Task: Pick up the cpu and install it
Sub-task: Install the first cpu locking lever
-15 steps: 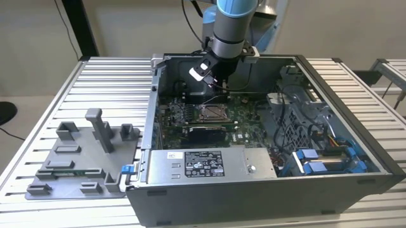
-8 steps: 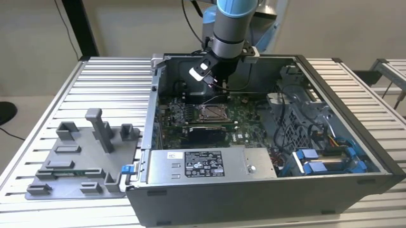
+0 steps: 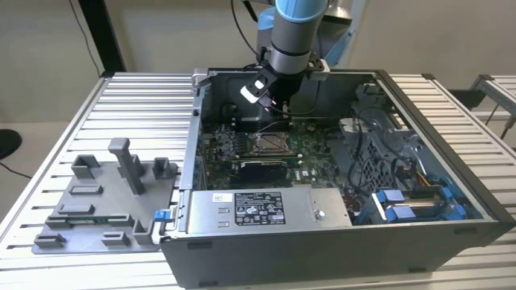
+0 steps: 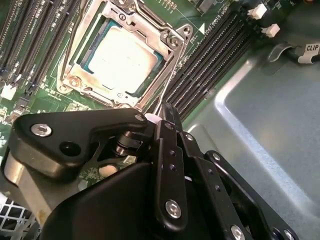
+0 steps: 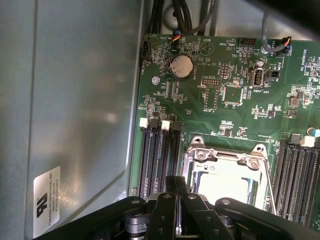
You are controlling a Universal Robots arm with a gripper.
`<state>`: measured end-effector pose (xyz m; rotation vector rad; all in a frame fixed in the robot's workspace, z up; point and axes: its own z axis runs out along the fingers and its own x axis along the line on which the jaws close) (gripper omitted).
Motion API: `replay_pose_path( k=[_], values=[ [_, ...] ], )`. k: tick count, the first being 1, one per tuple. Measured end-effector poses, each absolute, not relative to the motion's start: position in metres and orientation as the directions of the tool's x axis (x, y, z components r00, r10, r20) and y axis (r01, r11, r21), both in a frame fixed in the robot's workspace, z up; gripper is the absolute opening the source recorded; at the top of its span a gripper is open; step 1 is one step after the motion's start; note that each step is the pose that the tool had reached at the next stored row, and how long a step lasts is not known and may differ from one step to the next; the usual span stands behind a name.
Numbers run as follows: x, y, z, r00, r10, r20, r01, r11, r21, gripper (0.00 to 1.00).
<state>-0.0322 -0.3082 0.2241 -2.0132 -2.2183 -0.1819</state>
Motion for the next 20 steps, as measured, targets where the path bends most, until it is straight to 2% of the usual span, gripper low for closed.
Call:
replay_pose_path(
  k=[20],
  values=[
    [-0.056, -0.308, 0.248, -0.096, 0.978, 0.186, 0.995, 0.096, 0.008, 0.00]
  ],
)
